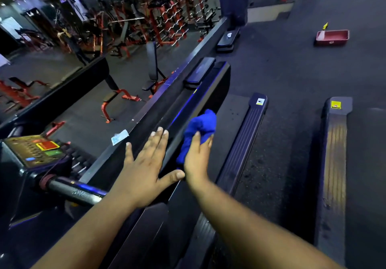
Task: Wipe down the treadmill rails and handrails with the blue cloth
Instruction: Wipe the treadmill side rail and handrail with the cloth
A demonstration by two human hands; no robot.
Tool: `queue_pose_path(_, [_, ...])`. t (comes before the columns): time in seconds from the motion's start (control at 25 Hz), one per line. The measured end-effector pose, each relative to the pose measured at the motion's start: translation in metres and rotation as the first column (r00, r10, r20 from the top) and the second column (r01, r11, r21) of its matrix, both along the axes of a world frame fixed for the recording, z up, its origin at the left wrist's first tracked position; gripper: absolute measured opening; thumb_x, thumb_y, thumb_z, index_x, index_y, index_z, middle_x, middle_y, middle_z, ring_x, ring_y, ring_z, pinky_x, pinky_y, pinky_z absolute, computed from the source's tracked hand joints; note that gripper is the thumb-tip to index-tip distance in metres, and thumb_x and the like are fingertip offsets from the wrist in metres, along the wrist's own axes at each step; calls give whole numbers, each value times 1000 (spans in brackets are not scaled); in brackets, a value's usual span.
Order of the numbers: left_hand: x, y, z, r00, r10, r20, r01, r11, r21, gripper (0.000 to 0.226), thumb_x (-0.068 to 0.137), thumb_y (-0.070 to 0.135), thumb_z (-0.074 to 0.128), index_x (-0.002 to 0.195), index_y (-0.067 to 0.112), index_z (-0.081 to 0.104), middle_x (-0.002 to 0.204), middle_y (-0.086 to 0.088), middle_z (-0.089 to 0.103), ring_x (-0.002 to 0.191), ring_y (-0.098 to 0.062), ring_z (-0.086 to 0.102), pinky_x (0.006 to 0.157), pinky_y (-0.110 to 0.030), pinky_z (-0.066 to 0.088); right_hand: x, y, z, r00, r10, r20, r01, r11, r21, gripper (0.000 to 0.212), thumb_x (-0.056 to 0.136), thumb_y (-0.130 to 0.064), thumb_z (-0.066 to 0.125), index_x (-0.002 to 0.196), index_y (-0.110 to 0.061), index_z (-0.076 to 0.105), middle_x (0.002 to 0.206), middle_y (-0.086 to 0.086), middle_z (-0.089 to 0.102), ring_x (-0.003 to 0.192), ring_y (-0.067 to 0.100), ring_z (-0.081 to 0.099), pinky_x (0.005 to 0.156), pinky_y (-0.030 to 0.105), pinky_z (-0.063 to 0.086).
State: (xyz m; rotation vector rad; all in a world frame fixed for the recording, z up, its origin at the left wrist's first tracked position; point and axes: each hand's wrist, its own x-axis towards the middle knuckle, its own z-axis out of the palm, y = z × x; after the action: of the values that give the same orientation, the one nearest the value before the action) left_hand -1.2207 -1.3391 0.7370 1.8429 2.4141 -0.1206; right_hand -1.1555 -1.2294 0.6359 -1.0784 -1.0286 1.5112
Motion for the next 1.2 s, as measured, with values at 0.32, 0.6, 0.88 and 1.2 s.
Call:
queue_pose_path(0.32, [-3, 4, -5, 998, 1, 69, -3, 1000, 29, 113, 67, 99, 2, 149, 31, -31, 158, 18, -31, 145, 2, -27, 121, -56, -9, 2, 84, 38, 912, 21, 409, -158, 939, 305, 69, 95, -23, 40, 158, -31, 12, 166, -4, -13, 152, 18, -13, 120, 60, -1])
queue_pose_path(0.6, [-3, -1, -3, 987, 45, 155, -68, 987, 146, 118, 66, 99, 3, 147, 22, -36, 156, 8, -41, 145, -4, -31, 120, -50, -14, 26, 35, 43, 707, 84, 702, -659, 438, 611, 49, 92, -47, 49, 138, -33, 53, 156, -10, 37, 153, 18, 4, 118, 56, -8])
queue_pose_path(0.88, [-3, 0, -4, 991, 57, 122, -66, 995, 75, 114, 67, 98, 6, 145, 28, -38, 151, 15, -46, 144, -2, -32, 121, -53, -12, 1, 122, 76, 510, -26, 860, -674, 609, 418, 48, 94, -52, 46, 135, -29, 57, 156, -9, 37, 153, 16, 5, 117, 62, -7])
queue_pose_path(1.2, [-4, 7, -4, 994, 90, 67, -89, 996, -21, 113, 67, 97, 3, 149, 28, -32, 153, 13, -42, 145, -5, -32, 120, -59, -10, 8, 150, 72, 507, 7, 862, -708, 574, 412, 46, 98, -44, 49, 137, -23, 55, 156, -8, 38, 153, 15, 6, 117, 66, -5])
